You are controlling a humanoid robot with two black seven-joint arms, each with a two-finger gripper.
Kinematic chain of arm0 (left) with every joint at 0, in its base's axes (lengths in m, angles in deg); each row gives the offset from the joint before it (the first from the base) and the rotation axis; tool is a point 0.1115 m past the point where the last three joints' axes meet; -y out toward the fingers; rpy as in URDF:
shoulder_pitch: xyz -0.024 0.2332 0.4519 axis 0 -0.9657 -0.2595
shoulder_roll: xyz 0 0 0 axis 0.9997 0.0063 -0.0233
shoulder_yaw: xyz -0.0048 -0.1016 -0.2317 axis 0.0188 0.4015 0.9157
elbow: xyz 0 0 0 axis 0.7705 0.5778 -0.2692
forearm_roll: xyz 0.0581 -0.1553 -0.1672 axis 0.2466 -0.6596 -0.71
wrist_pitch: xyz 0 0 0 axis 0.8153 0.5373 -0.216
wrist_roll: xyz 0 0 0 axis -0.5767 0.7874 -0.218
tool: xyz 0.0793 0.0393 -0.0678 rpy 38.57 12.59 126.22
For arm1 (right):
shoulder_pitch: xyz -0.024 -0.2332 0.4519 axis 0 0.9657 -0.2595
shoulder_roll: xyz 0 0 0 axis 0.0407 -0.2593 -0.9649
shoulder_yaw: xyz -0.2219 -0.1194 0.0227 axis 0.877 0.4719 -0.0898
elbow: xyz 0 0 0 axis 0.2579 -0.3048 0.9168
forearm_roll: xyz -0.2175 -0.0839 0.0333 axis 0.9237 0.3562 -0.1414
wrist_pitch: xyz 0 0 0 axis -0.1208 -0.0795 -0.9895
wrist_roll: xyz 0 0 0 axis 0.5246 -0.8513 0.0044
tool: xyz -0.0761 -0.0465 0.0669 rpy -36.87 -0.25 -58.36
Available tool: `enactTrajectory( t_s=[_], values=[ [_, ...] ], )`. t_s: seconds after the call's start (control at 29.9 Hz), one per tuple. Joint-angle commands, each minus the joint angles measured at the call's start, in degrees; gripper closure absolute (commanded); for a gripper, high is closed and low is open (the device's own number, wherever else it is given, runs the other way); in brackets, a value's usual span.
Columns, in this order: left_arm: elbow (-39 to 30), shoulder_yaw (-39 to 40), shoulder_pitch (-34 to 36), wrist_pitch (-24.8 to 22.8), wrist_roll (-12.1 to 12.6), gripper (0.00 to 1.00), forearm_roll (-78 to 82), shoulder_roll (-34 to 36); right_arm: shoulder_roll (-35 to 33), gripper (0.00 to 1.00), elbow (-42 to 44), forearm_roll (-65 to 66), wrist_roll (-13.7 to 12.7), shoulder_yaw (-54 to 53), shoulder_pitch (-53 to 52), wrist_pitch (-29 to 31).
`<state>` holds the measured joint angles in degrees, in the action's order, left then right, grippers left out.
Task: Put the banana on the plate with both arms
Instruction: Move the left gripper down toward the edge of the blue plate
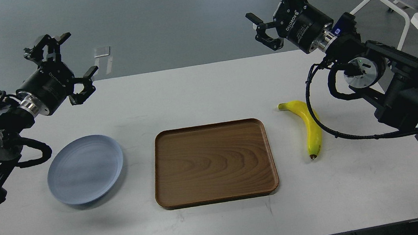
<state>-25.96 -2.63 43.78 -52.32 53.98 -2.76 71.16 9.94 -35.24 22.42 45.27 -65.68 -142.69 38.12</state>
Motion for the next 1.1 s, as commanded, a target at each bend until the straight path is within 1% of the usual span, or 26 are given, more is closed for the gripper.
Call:
enactTrajectory(
  t_s=[0.0, 0.13, 0.4, 0.53, 0.67, 1.07],
  values=[
    [-1.4, 0.9, -1.7, -2.4, -0.4, 0.02, -0.1, 0.2, 0.6, 0.00, 0.4, -0.9, -1.2, -1.0, 0.6, 0.3],
    [-1.7, 1.8, -1.9, -1.9, -0.8, 0.02, -0.4, -0.4, 2.0, 0.00, 1.0, -0.9, -1.3, -2.8, 1.5, 0.2],
    [-1.6, 2.0, -2.1, -0.5, -0.7, 0.02, -2.1, -1.0, 3.4, 0.00, 1.4, -0.9, -1.2, -2.9, 2.1, -6.0],
    [-1.5, 2.0, -2.8, -0.5, -0.7, 0.02, -2.1, -1.0, 3.3, 0.00, 1.3, -1.0, -1.5, -3.1, 2.1, -5.7],
    [-1.3, 2.0, -3.5, -0.5, -0.7, 0.02, -2.1, -0.6, 3.4, 0.00, 1.2, -1.2, -2.5, -3.7, 2.2, -5.6],
    [-1.3, 2.1, -3.5, -0.4, -0.7, 0.02, -2.1, 0.4, 3.7, 0.00, 1.3, -2.9, -3.2, -3.8, 2.2, -6.2]
  ],
)
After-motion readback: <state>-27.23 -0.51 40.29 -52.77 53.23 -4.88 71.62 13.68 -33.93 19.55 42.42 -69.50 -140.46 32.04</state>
